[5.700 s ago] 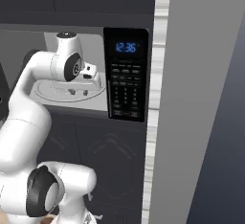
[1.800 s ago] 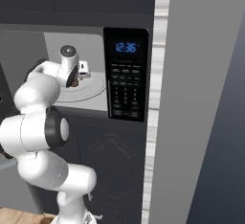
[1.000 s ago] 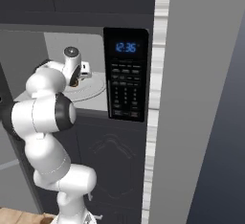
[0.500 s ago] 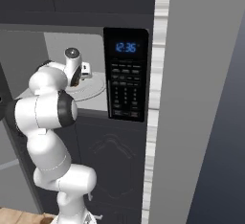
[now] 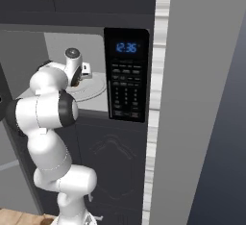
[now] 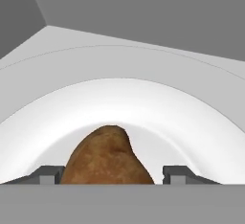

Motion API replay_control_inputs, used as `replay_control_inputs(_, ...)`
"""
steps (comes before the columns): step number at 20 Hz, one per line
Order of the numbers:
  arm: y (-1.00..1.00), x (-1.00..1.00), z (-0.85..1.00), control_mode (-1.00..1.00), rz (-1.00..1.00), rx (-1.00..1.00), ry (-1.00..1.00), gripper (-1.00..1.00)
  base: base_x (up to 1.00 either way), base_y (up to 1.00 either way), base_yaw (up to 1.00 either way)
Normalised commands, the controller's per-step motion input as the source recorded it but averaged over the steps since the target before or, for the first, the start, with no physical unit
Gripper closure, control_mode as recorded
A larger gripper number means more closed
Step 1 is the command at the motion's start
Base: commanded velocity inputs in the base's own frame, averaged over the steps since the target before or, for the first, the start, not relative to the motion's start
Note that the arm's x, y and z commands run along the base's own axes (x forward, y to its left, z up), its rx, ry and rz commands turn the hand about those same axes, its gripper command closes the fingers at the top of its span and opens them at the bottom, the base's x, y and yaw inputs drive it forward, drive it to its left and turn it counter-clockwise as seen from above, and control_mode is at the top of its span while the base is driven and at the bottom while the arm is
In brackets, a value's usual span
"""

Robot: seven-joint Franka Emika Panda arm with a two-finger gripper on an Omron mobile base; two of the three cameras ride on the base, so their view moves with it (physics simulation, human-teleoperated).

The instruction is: Pick the potato from the microwave and place it on plate located on the counter.

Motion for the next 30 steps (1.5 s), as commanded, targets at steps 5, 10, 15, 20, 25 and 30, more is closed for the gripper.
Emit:
replay_control_inputs(5,0.00,0.00,-0.15,-1.00,0.00,0.00,0.00,1.00,0.00,0.00,0.00)
replay_control_inputs(10,0.00,0.00,-0.02,-1.00,0.00,0.00,0.00,1.00,0.00,0.00,0.00)
replay_control_inputs(15,-0.09,-0.30,-0.01,-1.00,0.00,0.03,-0.07,1.00,0.00,0.00,0.00)
replay_control_inputs(20,-0.12,-0.42,0.11,-1.00,-0.05,0.06,-0.14,1.00,0.00,0.00,0.00)
replay_control_inputs(25,-0.05,-0.53,0.33,-1.00,-0.09,0.00,-0.03,1.00,0.00,0.00,0.00)
replay_control_inputs(30,-0.19,-0.99,0.26,-1.00,-0.09,0.00,0.00,1.00,0.00,0.00,0.00)
